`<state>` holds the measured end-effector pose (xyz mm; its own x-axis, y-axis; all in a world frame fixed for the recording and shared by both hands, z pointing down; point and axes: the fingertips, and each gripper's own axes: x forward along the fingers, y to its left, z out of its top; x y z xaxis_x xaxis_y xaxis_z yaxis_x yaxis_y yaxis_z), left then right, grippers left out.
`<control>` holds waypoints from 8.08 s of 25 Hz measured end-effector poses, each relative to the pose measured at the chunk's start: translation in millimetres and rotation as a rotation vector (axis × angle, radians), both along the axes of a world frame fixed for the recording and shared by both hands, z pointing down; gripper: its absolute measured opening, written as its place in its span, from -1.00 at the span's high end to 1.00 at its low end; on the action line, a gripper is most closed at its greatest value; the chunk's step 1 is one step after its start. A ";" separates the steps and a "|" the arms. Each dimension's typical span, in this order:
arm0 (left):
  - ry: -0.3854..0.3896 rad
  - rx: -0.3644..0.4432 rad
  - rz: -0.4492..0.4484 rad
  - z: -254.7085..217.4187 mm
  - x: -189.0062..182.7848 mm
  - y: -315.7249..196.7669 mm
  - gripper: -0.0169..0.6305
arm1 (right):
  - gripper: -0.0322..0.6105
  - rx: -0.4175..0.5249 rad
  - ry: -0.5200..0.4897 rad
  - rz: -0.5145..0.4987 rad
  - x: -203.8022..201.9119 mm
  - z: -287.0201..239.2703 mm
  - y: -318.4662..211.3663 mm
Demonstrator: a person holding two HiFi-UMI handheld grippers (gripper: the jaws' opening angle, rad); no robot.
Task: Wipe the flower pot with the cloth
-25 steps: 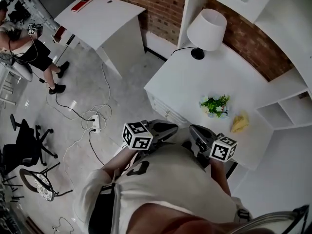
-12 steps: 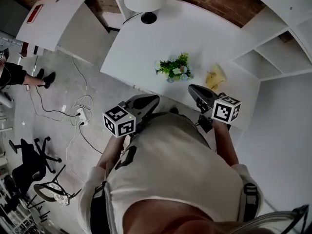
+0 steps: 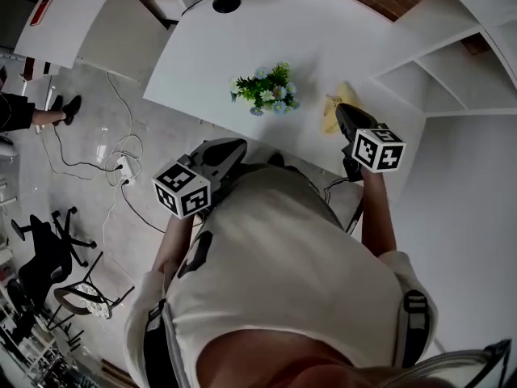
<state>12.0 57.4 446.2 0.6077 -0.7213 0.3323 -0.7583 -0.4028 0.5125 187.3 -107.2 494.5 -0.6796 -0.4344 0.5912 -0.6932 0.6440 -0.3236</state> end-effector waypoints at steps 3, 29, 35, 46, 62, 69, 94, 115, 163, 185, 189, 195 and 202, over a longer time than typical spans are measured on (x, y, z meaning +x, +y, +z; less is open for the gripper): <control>0.034 -0.011 -0.039 0.6 -5.3 -1.4 0.88 | -0.01 -0.017 0.105 -0.027 16.3 17.6 -11.1; -0.137 -0.088 -0.145 20.8 -63.1 -12.4 0.88 | 0.55 -0.232 0.273 0.112 73.0 170.9 -43.4; -0.347 -0.031 0.015 29.5 -72.8 -24.8 0.88 | 0.59 -0.260 0.161 0.231 66.4 161.8 -34.4; -0.358 0.045 0.265 66.2 -129.8 -59.2 0.19 | 0.59 -0.248 -0.150 0.344 -44.3 63.9 28.3; -0.661 0.204 0.914 145.4 -0.8 -117.9 -0.17 | 0.58 -0.284 -0.345 0.386 -86.1 47.2 36.7; -0.737 0.201 0.844 165.1 3.1 -117.3 -0.17 | 0.56 -0.424 -0.557 0.473 -86.3 86.2 34.6; -0.567 0.137 0.637 153.2 3.3 -136.2 -0.17 | 0.55 -0.507 -0.467 0.439 -100.3 94.9 36.8; -0.602 0.136 0.596 163.8 -2.6 -117.4 -0.17 | 0.56 -0.597 -0.410 0.497 -101.9 154.2 47.3; -0.601 0.140 0.520 155.6 -16.5 -106.1 -0.17 | 0.56 -0.535 -0.441 0.465 -129.9 131.4 59.6; -0.567 0.076 0.477 162.4 -27.4 -105.6 -0.17 | 0.55 -0.525 -0.491 0.320 -139.4 91.1 52.5; -0.571 0.068 0.466 160.4 -25.7 -98.0 -0.17 | 0.55 -0.527 -0.500 0.357 -139.6 95.6 54.5; -0.552 0.051 0.458 159.2 -27.1 -89.7 -0.17 | 0.54 -0.536 -0.380 0.397 -134.9 130.0 61.1; -0.569 0.055 0.499 158.0 -32.3 -82.1 -0.17 | 0.54 -0.573 -0.331 0.403 -131.5 149.4 64.5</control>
